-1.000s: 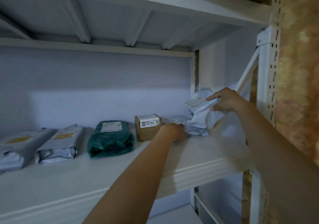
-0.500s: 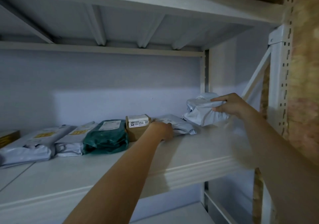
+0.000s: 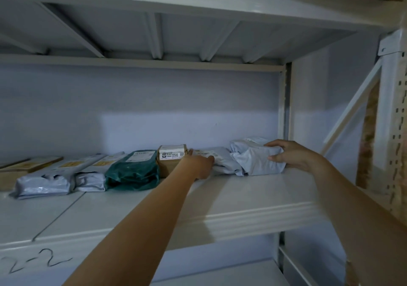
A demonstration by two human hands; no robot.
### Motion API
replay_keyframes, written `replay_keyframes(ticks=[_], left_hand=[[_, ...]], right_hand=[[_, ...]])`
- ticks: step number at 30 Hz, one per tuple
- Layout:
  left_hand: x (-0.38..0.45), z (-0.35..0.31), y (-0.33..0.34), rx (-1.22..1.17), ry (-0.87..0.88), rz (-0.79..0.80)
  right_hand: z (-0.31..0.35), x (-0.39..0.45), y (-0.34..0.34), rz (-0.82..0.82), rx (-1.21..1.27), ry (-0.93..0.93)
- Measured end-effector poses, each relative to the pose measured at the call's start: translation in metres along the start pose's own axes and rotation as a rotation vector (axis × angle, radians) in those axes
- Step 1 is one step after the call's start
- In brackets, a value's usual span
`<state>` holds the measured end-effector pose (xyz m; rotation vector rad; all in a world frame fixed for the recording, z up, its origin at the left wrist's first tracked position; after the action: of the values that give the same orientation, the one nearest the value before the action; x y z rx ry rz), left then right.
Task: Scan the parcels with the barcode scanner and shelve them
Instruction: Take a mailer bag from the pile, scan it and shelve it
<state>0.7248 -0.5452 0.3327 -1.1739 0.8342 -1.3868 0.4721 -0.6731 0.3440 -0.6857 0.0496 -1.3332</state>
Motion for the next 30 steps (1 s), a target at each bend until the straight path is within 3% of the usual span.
replay_keyframes(ticks=[8,12,15,21,27,30], left_hand=[[-0.014,0.043,0.002,-0.184,0.016,-0.088],[-0.030,0.059,-0.013,-0.374,0.089,-0.266],[-0.046,0.084,-0.018,-0.272,0.016,-0.410],[-0.074,0.150,0.013,-0.136,-0.254,-0.225],[-0.079,0.192,0.051,-0.306,-0.355,-0.081],[-0.076,0.193,0.051,-0.251,-0.317,-0.072]], right_hand=[[0.034,0.001,0.043,0.074,-0.409,-0.131],[0.042,0.001,0.039,-0.023,-0.192,-0.065],[0.043,0.005,0.052,0.020,-0.190,-0.072],[0.058,0.009,0.070,0.078,-0.265,-0.037],[0.053,0.008,0.076,0.059,-0.184,-0.003],[0.050,0.007,0.081,0.017,-0.187,-0.023]])
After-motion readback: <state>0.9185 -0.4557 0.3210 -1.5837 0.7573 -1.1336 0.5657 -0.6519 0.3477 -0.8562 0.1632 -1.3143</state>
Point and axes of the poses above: each hand's wrist, its own x-axis towards the middle knuckle, its own y-axis out of the palm, z = x × y, the point moved 6 cm from there along x, towards the middle knuckle, and after that the axes turned 9 degrees about -z, right-handed, at the moved point
